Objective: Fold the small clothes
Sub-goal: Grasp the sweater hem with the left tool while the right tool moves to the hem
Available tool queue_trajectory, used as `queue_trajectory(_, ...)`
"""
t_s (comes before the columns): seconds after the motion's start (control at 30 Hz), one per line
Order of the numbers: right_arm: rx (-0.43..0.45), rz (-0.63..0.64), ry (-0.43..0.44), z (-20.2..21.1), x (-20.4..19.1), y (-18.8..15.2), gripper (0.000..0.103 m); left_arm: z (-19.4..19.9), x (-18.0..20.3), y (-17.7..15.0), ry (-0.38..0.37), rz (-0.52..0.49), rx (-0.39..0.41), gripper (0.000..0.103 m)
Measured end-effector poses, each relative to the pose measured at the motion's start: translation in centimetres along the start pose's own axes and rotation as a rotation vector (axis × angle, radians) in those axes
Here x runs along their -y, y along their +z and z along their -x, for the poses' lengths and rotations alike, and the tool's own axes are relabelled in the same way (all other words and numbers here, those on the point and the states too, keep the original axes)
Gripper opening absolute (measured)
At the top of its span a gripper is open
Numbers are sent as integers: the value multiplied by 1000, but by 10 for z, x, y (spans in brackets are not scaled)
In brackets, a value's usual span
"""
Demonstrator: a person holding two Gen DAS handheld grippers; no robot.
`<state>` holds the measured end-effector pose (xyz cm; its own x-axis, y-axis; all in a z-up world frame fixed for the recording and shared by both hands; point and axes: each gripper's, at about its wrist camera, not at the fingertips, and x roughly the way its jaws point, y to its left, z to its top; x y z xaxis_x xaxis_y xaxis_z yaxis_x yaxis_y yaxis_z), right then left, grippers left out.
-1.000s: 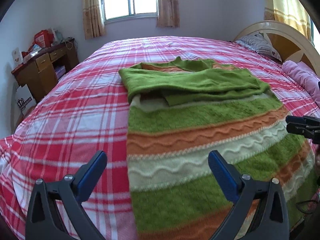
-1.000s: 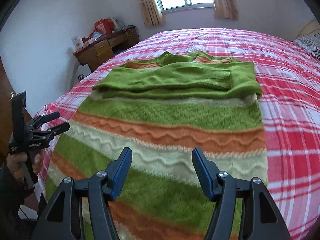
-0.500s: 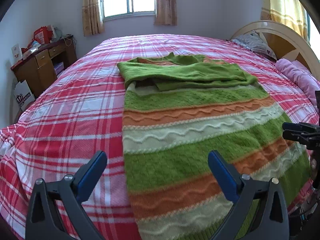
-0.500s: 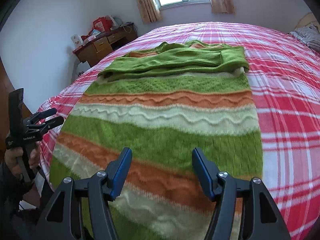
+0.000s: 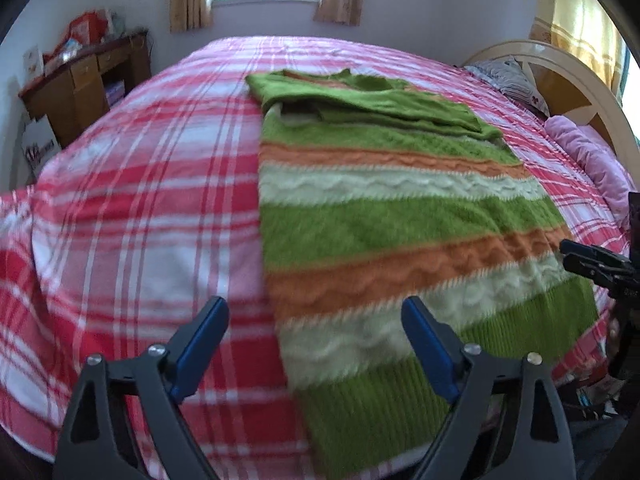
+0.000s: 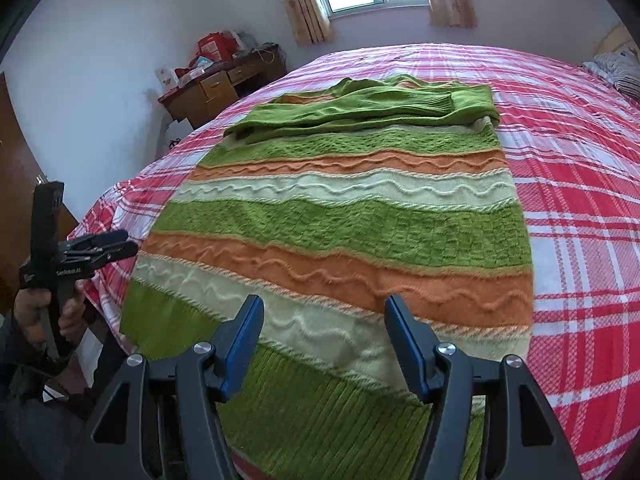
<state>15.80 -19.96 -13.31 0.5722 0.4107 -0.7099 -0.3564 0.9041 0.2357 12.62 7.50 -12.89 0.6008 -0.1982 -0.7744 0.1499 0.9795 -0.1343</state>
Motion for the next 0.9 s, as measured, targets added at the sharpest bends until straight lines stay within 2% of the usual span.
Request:
queue_trajectory(0.3, 14, 37, 0, 7, -11, -2, 64, -6, -11, -39, -144, 108, -167, 60)
queue_trajectory(0.47, 24, 41, -5, 11, -12, -3, 64, -6, -7, -42, -142, 114, -177, 60)
queue_trajectory(0.53, 23, 39, -6, 11, -12, -3, 64, -7, -6, -43, -142, 113, -191, 55)
queue_trajectory(0.63, 22, 36, -10, 13, -11, -4, 64, -8, -3, -46, -170, 127, -232, 53)
queue_trajectory(0.73, 26, 29, -15, 17, -9, -6, 64, -9, 5, -51, -168, 96, -237, 52)
queue_trajectory(0.77, 27, 27, -18, 18, -8, -6, 64, -9, 4, -52, -160, 91, -234, 48)
queue_trajectory(0.83, 28, 20, -28, 21, -4, -8, 64, -10, 2, -53, -132, 89, -228, 18)
queue_trajectory(0.9, 33, 10, -46, 29, 1, -12, 64, -6, -2, -50, -155, 94, -225, 10)
